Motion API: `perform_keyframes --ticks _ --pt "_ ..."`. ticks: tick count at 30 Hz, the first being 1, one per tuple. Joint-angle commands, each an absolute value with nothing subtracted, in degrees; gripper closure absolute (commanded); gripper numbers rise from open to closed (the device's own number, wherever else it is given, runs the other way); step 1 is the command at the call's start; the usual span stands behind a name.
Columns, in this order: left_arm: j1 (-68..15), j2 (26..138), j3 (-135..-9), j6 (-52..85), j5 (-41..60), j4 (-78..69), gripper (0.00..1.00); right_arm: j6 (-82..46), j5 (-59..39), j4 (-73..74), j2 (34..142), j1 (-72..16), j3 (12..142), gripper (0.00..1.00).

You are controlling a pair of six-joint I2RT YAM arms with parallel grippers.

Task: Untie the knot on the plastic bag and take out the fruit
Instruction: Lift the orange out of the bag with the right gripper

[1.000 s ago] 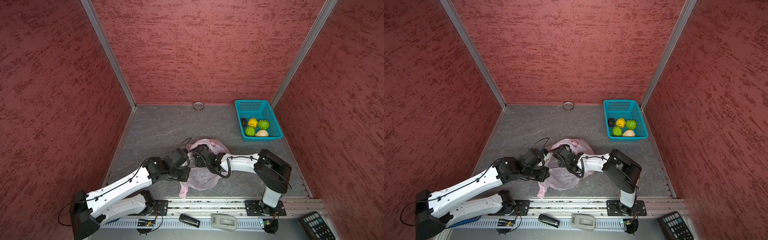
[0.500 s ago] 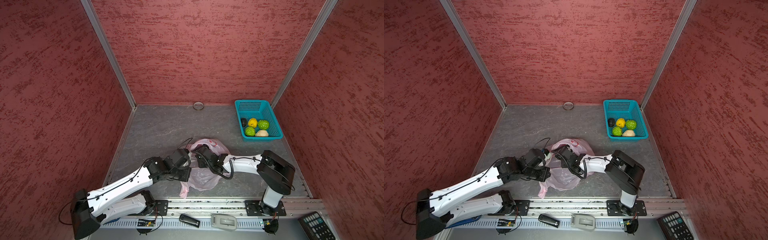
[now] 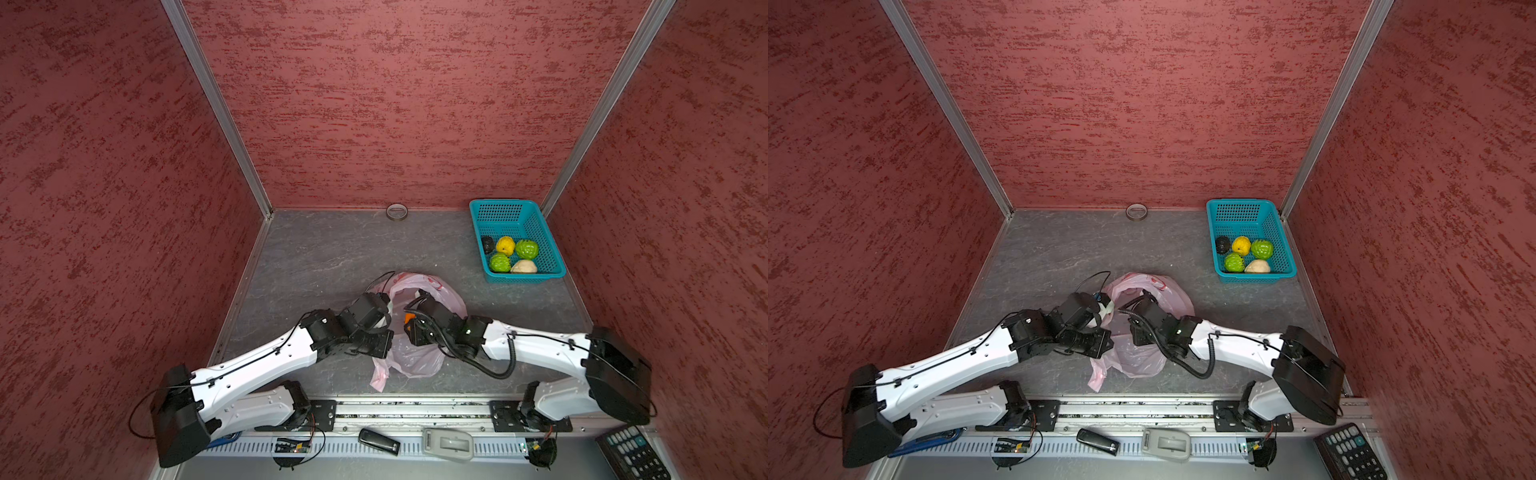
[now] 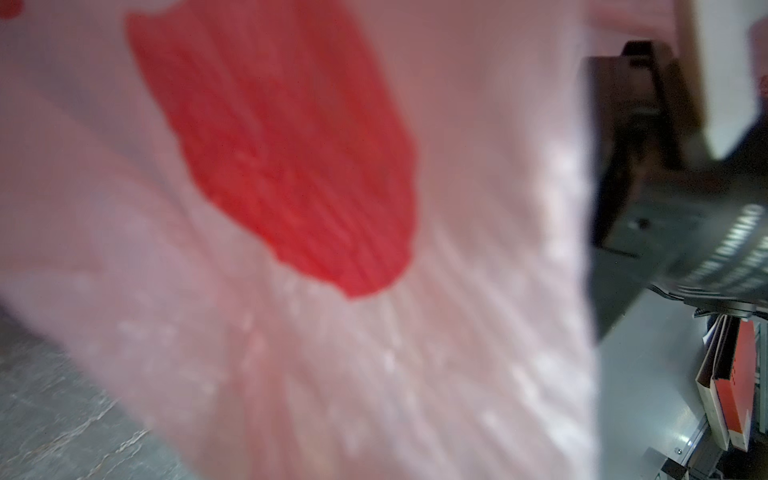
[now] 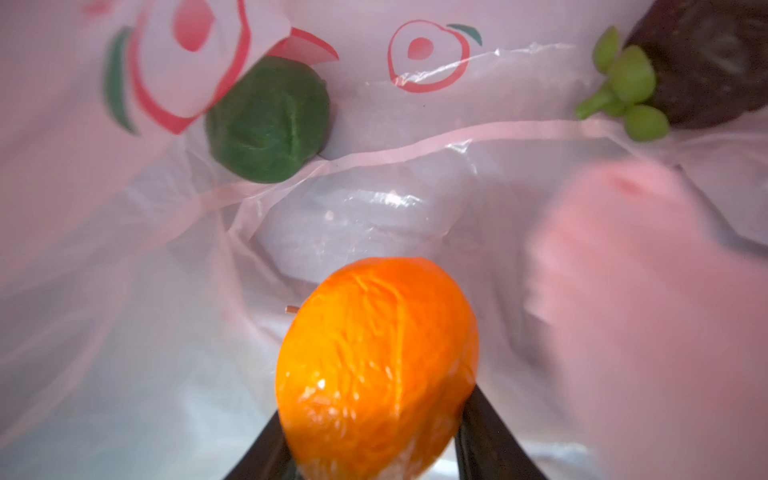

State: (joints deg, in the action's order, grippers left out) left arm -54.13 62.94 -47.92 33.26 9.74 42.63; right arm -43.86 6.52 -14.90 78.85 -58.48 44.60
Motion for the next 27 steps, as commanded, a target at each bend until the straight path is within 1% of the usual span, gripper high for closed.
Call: perform_keyframes --ticks 1,7,13,20,27 --pt "-54.5 64.2 -50.7 30.5 11.6 39.3 1.0 -43.0 3.2 -19.7 73.0 -58.9 44.6 0.65" --pt "-54.1 68.2 -53.3 27.0 14.2 36.1 1.0 -42.6 -0.5 -26.0 64.5 -58.8 46.3 0.65" --pt "-53.6 74.4 -57.6 24.0 16.8 33.3 1.0 -44.7 -1.5 -31.4 59.5 -58.9 48.4 0.65" --pt "-52.7 78.0 -60.2 21.8 19.4 31.7 1.0 -47.2 3.5 -39.9 53.2 -58.8 51.6 0.65" --pt "-52.3 79.3 -61.5 21.2 20.0 32.4 1.0 -47.7 7.1 -44.1 50.6 -57.9 57.2 0.65"
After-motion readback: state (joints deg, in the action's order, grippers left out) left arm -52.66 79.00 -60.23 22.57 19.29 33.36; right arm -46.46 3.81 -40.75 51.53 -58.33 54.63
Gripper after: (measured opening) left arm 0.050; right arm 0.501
